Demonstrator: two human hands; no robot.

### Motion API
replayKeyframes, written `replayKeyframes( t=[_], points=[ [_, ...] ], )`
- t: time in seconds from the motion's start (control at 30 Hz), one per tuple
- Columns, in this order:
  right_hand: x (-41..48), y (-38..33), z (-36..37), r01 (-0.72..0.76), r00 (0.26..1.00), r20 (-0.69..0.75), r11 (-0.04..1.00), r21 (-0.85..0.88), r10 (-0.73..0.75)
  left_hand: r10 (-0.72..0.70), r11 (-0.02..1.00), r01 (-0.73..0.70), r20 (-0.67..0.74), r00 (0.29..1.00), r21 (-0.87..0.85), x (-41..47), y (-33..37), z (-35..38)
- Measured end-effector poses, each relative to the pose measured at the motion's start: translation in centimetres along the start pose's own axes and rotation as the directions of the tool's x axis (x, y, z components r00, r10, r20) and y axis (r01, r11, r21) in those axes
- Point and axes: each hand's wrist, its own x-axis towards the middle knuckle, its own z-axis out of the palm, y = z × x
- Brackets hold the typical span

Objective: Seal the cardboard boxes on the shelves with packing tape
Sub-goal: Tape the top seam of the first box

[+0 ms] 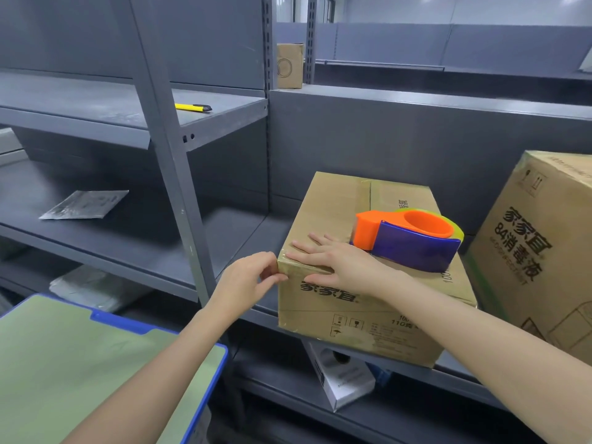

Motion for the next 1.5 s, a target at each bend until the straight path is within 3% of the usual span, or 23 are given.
replayKeyframes(
  t=[0.13, 0.37, 0.53, 0.63, 0.73, 0.8, 0.87, 1.13, 1.2, 1.37, 1.5],
  points=[
    [-0.1, -0.1, 0.0, -0.006, 1.0, -0.013, 1.0, 0.0, 0.006, -0.058, 0.997, 0.06, 0.062, 0.996, -0.037, -0.7, 0.3, 0.4],
    [-0.3, -0.6, -0.1, -0.023, 1.0, 0.012, 0.995, -0.092, 0.025, -0.153, 0.983, 0.157, 0.045, 0.987, -0.097, -0.2, 1.1, -0.1],
    [-1.0, -0.9, -0.5, -0.035, 0.997, 0.061, 0.995, -0.089, 0.04, -0.156, 0.986, 0.152, 0.071, 0.985, 0.068, -0.6, 1.8, -0.6],
    [-2.6, -0.5, -0.4, -0.049, 0.998, 0.028, 0.997, -0.054, 0.05, -0.144, 0.975, 0.149, -0.04, 0.989, 0.163, -1.0, 2.2, -0.9],
    [-4.8, 0.4, -0.3, -0.06, 0.998, -0.015, 0.995, -0.085, 0.059, 0.037, 0.982, -0.014, -0.121, 0.992, 0.19, -0.7, 3.2, -1.1],
    [-6.2, 1.2, -0.2, -0.066, 0.998, -0.022, 0.992, -0.112, 0.064, 0.246, 0.944, -0.226, -0.053, 0.968, 0.241, 0.2, 4.4, -0.6],
    [-7.4, 1.7, 0.0, -0.078, 0.997, -0.019, 0.99, -0.122, 0.076, 0.367, 0.89, -0.361, 0.032, 0.93, 0.28, 1.1, 5.6, 0.4],
    [-9.0, 0.6, 0.0, -0.12, 0.988, -0.111, 0.987, -0.104, 0.108, 0.317, 0.912, -0.326, 0.076, 0.945, 0.251, 1.3, 7.0, 1.7],
    [-10.8, 0.6, -0.5, -0.145, 0.973, -0.183, 0.989, -0.033, 0.137, 0.311, 0.923, -0.324, 0.09, 0.946, 0.207, 1.5, 7.4, 1.9],
    [-17.7, 2.8, -1.1, -0.288, 0.8, -0.532, 0.955, 0.066, 0.278, 0.464, 0.873, -0.473, 0.097, 0.88, 0.115, 2.2, 12.9, 3.4],
    [-21.1, 5.1, -0.1, -0.443, 0.77, -0.451, 0.887, 0.129, 0.45, 0.519, 0.845, -0.529, 0.116, 0.847, 0.078, 3.7, 16.4, 6.2]
  ],
)
